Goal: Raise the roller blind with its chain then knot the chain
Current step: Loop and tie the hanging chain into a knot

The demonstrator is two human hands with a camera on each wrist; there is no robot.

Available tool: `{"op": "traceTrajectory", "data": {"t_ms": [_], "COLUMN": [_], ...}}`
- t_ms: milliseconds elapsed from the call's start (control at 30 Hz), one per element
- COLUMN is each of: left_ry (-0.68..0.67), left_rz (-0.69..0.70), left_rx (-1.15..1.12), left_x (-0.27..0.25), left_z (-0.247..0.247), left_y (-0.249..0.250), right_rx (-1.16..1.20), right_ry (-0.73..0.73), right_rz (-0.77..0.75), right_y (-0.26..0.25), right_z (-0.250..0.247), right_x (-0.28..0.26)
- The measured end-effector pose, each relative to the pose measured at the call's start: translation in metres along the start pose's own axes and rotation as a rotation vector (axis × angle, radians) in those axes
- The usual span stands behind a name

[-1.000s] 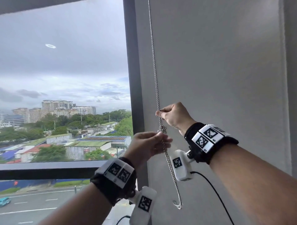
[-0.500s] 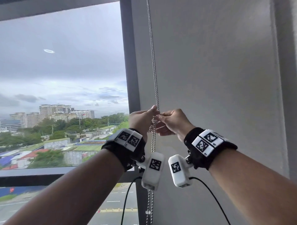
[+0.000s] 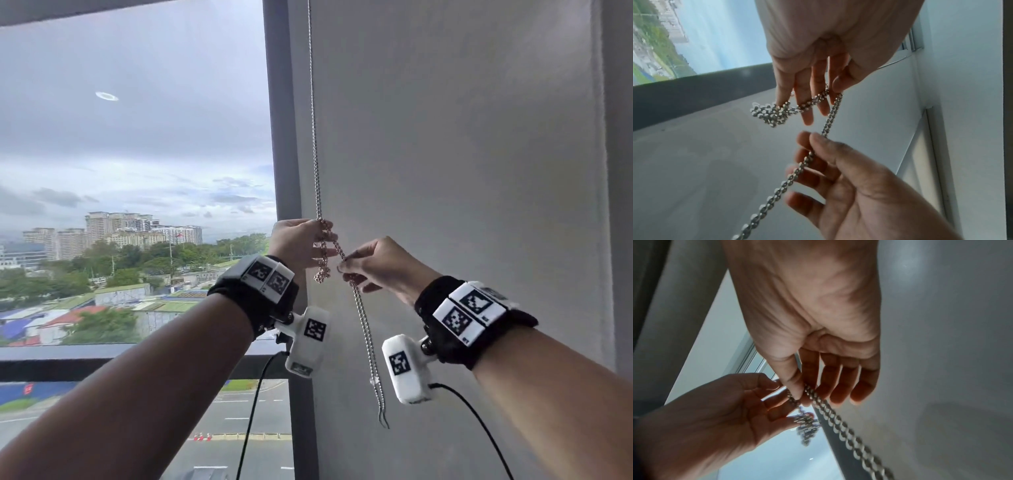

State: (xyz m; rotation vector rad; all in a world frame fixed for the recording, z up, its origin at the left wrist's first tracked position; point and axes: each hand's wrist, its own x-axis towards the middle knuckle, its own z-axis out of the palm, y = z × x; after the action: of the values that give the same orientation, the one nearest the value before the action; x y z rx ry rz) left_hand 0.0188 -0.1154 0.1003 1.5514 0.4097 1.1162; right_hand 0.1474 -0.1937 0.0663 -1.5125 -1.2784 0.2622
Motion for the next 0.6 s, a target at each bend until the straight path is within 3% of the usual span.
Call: {"op": "traceTrajectory", "data": {"t_ms": [100, 200, 267, 433, 600], "left_ry": [-0.016, -0.051, -0.058, -0.092, -0.085], "left_rz": [0.057, 0.066, -0.005, -0.098, -0.083], "left_rx": [0.104, 0.12, 0.091, 0.085, 0.158], "left_x": [0.0, -0.001, 0.001, 0.001, 0.001], "left_z": [-0.001, 0.0, 0.002, 0.007, 0.006], "left_y": [-0.004, -0.008, -0.009, -0.013, -0.015], "right_rx": [-0.163, -0.006, 0.124, 0.273, 0.31], "right_ry": [0.127, 0.238, 0.279, 0.298, 0.252], "right_rz": [-0.041, -0.073, -0.091, -0.095, -0.036], "right_y": [0.0, -0.008, -0.016, -0.035, -0.035], "right_z": [-0.005, -0.003, -0.002, 0.003, 0.005], "right_x": [0.009, 0.02, 0.025, 0.034, 0.034]}}
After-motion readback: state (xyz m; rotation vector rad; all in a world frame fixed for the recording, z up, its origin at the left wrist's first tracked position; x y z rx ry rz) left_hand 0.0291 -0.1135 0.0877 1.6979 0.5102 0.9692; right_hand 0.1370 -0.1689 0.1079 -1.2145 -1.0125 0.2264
